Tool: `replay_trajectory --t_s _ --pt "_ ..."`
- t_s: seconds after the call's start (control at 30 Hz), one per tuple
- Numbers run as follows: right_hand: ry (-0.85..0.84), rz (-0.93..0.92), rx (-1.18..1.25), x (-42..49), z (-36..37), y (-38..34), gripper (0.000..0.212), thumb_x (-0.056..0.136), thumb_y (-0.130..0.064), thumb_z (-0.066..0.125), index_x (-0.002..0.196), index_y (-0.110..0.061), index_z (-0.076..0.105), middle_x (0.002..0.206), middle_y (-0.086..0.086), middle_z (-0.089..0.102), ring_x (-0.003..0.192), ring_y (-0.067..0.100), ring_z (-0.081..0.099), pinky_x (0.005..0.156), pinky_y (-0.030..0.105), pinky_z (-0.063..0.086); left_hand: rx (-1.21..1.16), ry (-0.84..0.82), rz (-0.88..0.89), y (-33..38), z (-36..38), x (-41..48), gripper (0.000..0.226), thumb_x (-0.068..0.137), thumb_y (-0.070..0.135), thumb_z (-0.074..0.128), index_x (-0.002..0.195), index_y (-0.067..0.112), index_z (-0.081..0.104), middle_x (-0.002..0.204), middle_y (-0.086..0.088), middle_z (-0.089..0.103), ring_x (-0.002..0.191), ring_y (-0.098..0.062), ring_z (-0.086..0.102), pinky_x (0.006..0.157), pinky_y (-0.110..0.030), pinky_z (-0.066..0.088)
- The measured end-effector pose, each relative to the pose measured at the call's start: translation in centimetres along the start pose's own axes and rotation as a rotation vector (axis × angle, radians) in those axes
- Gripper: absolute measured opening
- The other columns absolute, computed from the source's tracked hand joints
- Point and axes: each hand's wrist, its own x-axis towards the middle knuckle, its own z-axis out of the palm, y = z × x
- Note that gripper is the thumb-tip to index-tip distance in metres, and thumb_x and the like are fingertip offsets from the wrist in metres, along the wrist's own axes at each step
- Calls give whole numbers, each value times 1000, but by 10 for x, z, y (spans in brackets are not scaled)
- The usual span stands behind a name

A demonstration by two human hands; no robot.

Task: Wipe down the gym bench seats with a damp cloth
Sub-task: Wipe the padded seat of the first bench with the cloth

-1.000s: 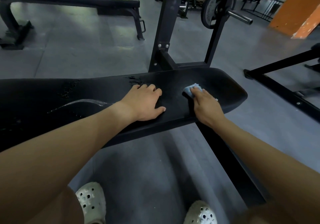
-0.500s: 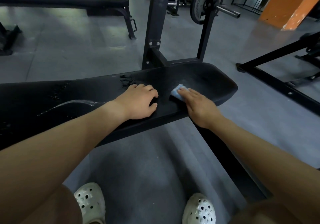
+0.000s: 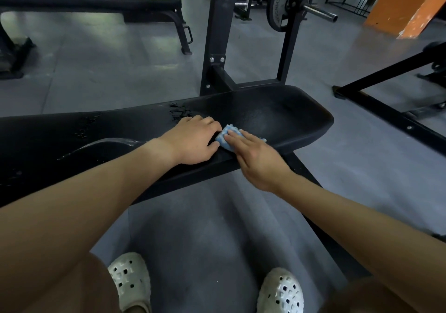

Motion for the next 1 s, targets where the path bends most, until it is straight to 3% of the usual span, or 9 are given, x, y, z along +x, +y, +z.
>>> replay_trajectory --t_s 0.17,0.3,0.37,0.43,0.57,0.7,0.77,0.83,1.0 --pt "22 216 -40 16 -15 24 53 106 -21 38 158 -29 31 166 -5 29 152 22 26 122 42 24 1 31 -58 -11 -4 -9 42 107 39 40 144 22 49 145 -2 53 132 -25 50 114 -44 37" --pt "51 317 -87 32 -14 22 50 101 -14 40 151 -18 42 157 7 42 137 31 43 119 43 27 21 40 -155 -26 -11 -20 41 107 33 38 145 20 49 144 -4 53 130 -27 51 112 -45 37" --pt "17 337 -69 38 -11 15 54 98 -12 43 152 -14 40 159 11 38 136 36 42 119 46 31 50 26 -205 -34 -13 -26 41 107 30 37 145 19 48 144 -5 53 129 -28 50 111 -46 39" --pt "-41 294 -66 43 -8 3 56 98 -11 43 154 -12 35 163 11 32 140 39 37 119 48 30 75 7 -251 -43 -13 -31 41 106 27 36 144 18 48 144 -6 53 128 -29 51 109 -47 40" --pt "-46 61 -49 42 1 -31 48 101 -11 43 149 -12 41 159 7 37 141 35 38 119 42 30 74 -37 -295 -54 -15 -37 44 104 19 38 147 18 47 149 -5 48 129 -30 49 109 -48 40" --pt "-106 -30 -9 47 1 -42 56 105 -14 38 159 -24 30 167 -4 25 154 24 22 123 40 23 77 -56 -291 -53 -14 -34 44 104 19 39 148 17 46 148 -6 47 127 -31 49 103 -45 42" --pt "-123 -40 -43 52 -6 -34 58 104 -14 38 159 -30 29 167 -11 25 153 17 23 121 40 26 76 -61 -288 -53 -14 -33 43 104 19 40 146 17 46 146 -6 48 125 -31 49 102 -45 43" --pt "-105 22 -84 57 -14 -23 55 105 -16 39 158 -31 32 165 -10 30 150 15 30 117 38 31 70 -62 -280 -55 -13 -33 43 103 18 39 146 16 47 145 -6 48 124 -31 49 103 -45 43" --pt "-23 293 -137 71 -19 3 52 102 -15 39 154 -21 37 155 5 44 137 30 44 107 43 40 35 -71 -254 -60 -14 -36 46 104 16 39 150 17 43 149 -4 45 128 -29 46 106 -45 42"
